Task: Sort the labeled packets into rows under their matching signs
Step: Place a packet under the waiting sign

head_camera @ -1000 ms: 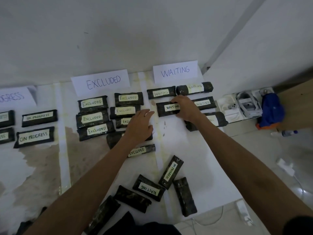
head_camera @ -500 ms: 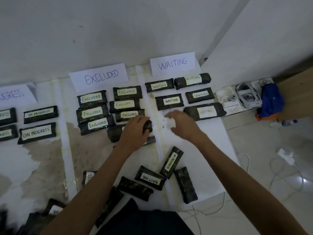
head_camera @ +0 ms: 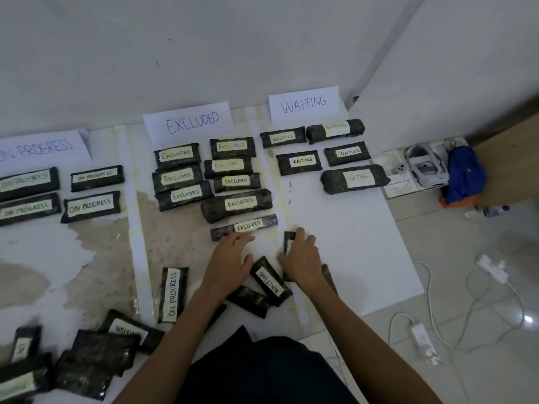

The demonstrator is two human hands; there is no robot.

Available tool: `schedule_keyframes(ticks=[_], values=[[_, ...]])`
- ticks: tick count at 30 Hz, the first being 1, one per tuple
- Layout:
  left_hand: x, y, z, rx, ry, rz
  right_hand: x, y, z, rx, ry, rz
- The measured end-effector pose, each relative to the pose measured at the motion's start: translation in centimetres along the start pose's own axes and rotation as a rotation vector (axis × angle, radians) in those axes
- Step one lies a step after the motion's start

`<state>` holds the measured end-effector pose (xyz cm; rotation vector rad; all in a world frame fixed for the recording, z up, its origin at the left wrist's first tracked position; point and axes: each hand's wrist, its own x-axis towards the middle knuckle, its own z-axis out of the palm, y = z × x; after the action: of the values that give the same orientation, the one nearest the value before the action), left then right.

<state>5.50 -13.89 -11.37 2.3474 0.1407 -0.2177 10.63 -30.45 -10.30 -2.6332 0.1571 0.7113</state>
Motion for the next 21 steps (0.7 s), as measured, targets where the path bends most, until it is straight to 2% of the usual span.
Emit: schedule_keyframes(ticks=[4, 11, 21], values=[[-1.1, -0.6, -1.1, 0.021, 0.031, 0.010, -0.7, -0.8, -0.1, 0.098, 0.067, -0.071], [-2.5, -1.8, -4.0, 0.077, 0.141, 0.042, -2.8, -2.8, -0.5, -0.013, 0.104, -0.376], [-7.9, -8.3, -9.5, 0.140, 0.226, -0.109, -4.5, -12.2, 4.4, -0.149, -0.025, -0.710]])
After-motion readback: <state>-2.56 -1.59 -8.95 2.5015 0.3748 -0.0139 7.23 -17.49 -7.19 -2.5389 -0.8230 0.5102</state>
